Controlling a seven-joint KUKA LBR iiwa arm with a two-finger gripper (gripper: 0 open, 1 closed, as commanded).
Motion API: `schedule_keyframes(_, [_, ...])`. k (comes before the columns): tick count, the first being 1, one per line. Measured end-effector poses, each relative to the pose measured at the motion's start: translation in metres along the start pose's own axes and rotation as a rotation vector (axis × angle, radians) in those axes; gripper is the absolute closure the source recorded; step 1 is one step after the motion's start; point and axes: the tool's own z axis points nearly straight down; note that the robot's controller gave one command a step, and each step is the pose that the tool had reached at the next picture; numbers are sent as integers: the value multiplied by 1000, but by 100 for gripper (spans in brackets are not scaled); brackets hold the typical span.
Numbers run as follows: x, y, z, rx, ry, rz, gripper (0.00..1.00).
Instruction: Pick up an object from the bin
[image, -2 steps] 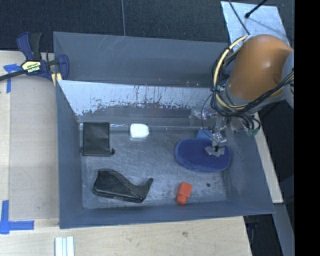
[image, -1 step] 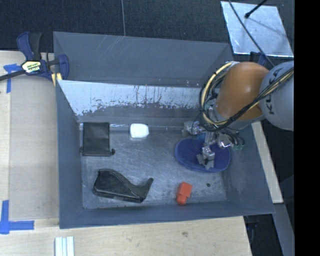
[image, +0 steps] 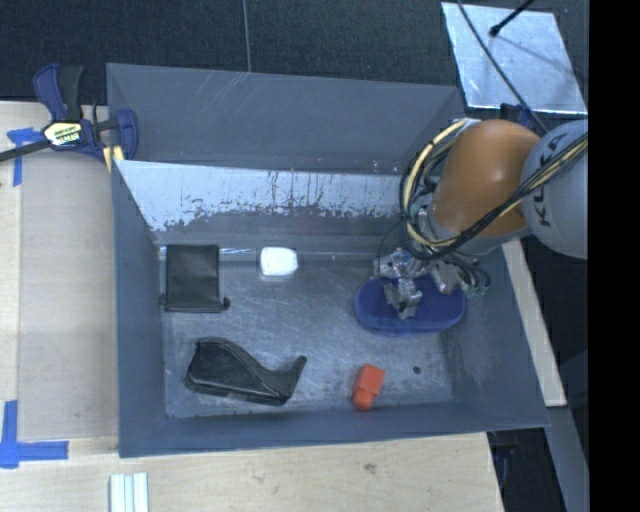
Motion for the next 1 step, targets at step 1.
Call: schedule_keyframes(1, [4,14,-127,4,-6,-49,100])
